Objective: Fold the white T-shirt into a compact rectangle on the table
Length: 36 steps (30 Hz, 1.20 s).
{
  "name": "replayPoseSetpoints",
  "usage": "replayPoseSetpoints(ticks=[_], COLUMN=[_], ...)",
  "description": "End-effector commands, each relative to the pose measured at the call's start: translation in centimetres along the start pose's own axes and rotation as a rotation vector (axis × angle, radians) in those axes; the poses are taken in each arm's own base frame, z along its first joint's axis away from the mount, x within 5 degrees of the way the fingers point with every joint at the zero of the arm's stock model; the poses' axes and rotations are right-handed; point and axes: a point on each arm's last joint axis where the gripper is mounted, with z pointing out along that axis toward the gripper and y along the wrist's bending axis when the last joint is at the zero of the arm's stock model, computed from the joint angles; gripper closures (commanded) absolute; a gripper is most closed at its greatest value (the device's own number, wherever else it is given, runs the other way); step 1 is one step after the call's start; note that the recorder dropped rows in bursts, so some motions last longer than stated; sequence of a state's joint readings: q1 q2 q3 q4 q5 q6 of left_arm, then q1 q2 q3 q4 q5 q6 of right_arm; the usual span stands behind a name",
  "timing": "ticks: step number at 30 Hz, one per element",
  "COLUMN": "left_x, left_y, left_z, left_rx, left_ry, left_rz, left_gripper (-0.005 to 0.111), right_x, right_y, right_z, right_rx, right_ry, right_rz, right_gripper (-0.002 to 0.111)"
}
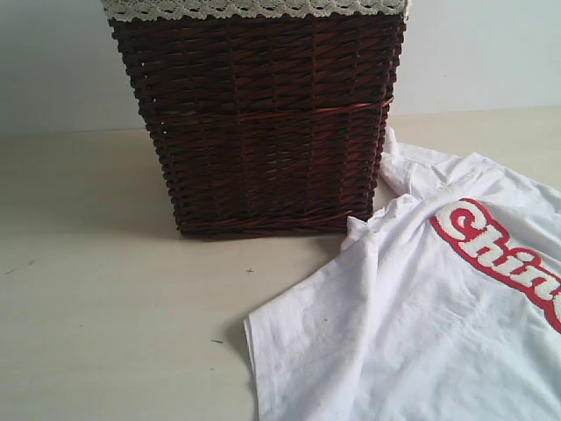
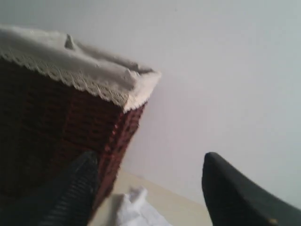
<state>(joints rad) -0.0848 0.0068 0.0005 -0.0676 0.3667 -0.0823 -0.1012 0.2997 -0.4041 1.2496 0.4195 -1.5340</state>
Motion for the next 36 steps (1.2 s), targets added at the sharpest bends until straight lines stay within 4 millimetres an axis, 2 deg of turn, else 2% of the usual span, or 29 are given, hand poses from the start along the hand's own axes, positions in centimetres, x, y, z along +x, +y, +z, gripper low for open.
replayPoseSetpoints(ticks=[1,5,10,11,13,16,18,22,24,28,32,36], left_x=[-0.1,-0.1,-0.1,-0.1,-0.1,-0.1,-0.1,-0.1,-0.1,-0.1,-0.1,-0.1], left_y=[0.0,0.0,0.0,0.0,0.0,0.0,0.0,0.0,0.0,0.0,0.0,0.0], left_z=[-0.1,-0.1,-0.1,-0.1,-0.1,-0.1,-0.1,-0.1,-0.1,-0.1,-0.1,-0.1], left_rx=[0.006,0.006,0.006,0.006,0.006,0.006,0.006,0.006,0.006,0.006,0.006,0.006], left_ry=[-0.013,-0.013,-0.013,-0.013,-0.013,-0.013,-0.013,-0.013,-0.013,-0.013,-0.013,-0.013], left_rz=[0.005,0.005,0.005,0.005,0.005,0.005,0.005,0.005,0.005,0.005,0.005,0.005], left_gripper=[0.095,0.095,0.095,0.095,0.095,0.095,0.095,0.095,0.095,0.095,0.095,0.095], right_x=[1.2,1.0,0.8,0.8,0.9,2.3,3.7,7.0,7.7,8.1,8.4,7.9], right_y=[-0.2,-0.1,-1.0,-1.1,-1.4,-1.2,-0.4,1.0,1.9,3.0,2.6,1.3], right_z=[-1.7,-2.2,-2.4,-2.4,-2.4,-1.9,-1.6,-1.4,-1.4,-1.5,-1.6,-1.5], right_rx=[0.138,0.146,0.245,0.256,0.272,0.271,0.223,0.159,0.086,-0.033,0.002,0.119], right_ry=[-0.001,-0.049,-0.109,-0.128,-0.150,-0.079,0.009,0.128,0.186,0.256,0.284,0.208], right_rz=[0.023,0.246,0.451,0.526,0.619,0.477,0.410,0.437,0.447,0.443,0.313,0.240], right_gripper=[0.045,0.051,0.063,0.069,0.087,0.108,0.108,0.108,0.108,0.108,0.108,0.108])
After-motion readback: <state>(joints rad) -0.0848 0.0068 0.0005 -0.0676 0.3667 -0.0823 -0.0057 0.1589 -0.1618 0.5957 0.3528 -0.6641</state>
